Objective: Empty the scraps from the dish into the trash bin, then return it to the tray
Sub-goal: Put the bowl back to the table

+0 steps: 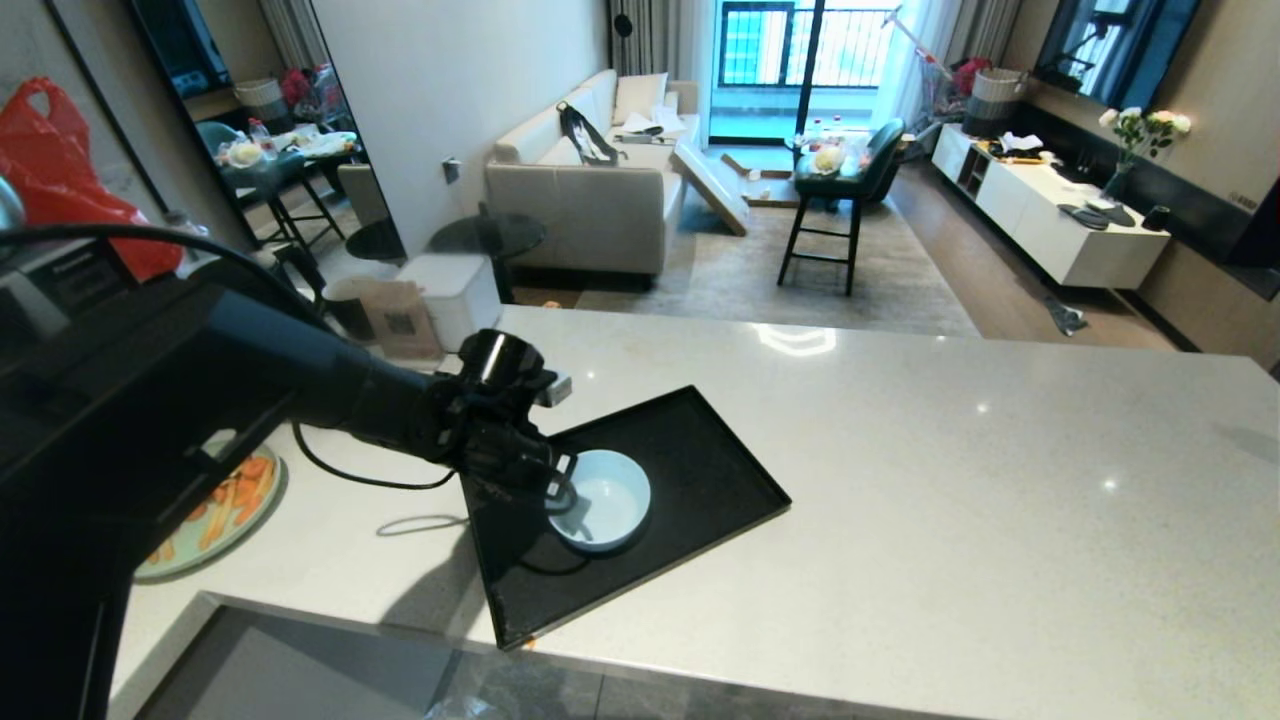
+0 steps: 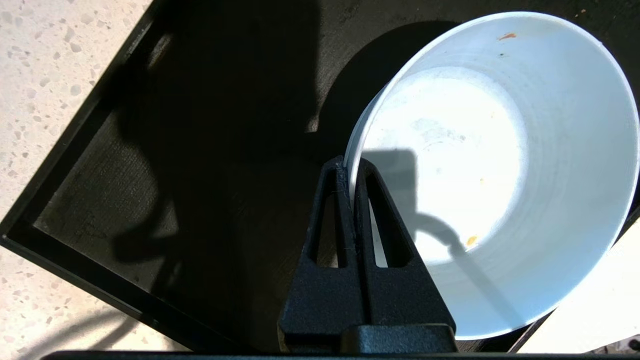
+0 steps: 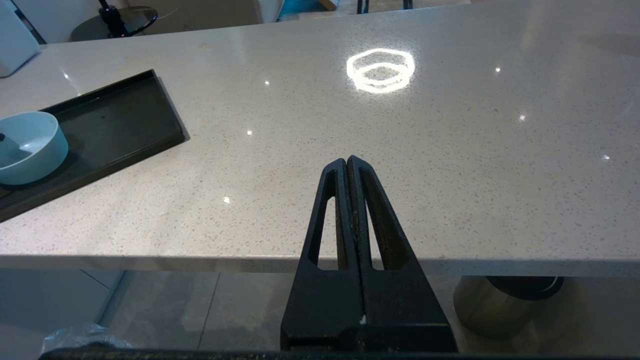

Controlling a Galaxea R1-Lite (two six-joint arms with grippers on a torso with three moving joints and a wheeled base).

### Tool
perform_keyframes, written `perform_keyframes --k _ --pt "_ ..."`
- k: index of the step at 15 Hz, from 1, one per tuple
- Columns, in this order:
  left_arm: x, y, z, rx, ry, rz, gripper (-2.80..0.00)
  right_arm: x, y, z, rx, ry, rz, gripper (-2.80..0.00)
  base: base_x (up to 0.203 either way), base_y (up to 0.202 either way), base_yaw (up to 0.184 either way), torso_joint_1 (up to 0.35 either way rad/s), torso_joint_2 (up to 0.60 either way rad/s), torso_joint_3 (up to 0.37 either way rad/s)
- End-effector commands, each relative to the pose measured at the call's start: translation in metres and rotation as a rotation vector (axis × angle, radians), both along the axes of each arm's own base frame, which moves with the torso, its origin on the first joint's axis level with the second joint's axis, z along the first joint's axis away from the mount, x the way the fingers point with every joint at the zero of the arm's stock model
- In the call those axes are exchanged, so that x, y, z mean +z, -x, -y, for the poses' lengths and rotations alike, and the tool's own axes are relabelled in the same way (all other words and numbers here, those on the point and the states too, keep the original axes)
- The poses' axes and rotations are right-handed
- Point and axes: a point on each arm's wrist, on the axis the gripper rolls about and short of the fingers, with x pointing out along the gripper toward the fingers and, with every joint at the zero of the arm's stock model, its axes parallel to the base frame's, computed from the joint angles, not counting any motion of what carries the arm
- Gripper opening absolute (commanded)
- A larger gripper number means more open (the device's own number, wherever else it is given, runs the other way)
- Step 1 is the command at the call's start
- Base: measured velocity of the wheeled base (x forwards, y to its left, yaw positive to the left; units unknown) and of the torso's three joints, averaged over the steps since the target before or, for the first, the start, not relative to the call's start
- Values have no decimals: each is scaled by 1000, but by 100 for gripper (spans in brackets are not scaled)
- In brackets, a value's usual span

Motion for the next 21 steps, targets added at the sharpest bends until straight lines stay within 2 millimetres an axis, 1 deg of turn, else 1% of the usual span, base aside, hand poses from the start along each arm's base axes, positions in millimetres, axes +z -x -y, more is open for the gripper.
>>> perform_keyframes --k 1,3,8,11,13,16,18,21 --pt "2 1 0 1 1 2 -280 0 0 0 0 0 1 -280 0 0 0 0 0 0" --pt "4 2 -1 0 2 7 0 0 0 0 0 -1 1 -280 0 0 0 0 0 0" --pt "16 3 -1 -2 16 36 0 0 0 0 0 0 1 -280 0 0 0 0 0 0" --pt "38 6 -3 5 46 114 0 0 0 0 0 -1 1 -280 0 0 0 0 0 0" --pt "53 17 -8 16 65 169 0 0 0 0 0 -1 1 -280 0 0 0 0 0 0" --pt "71 46 -25 51 105 255 0 0 0 0 0 -1 1 -280 0 0 0 0 0 0" --pt "82 73 -40 72 124 312 0 0 0 0 0 -1 1 -280 0 0 0 0 0 0" --pt "96 119 -67 119 152 383 0 0 0 0 0 0 1 -280 0 0 0 0 0 0"
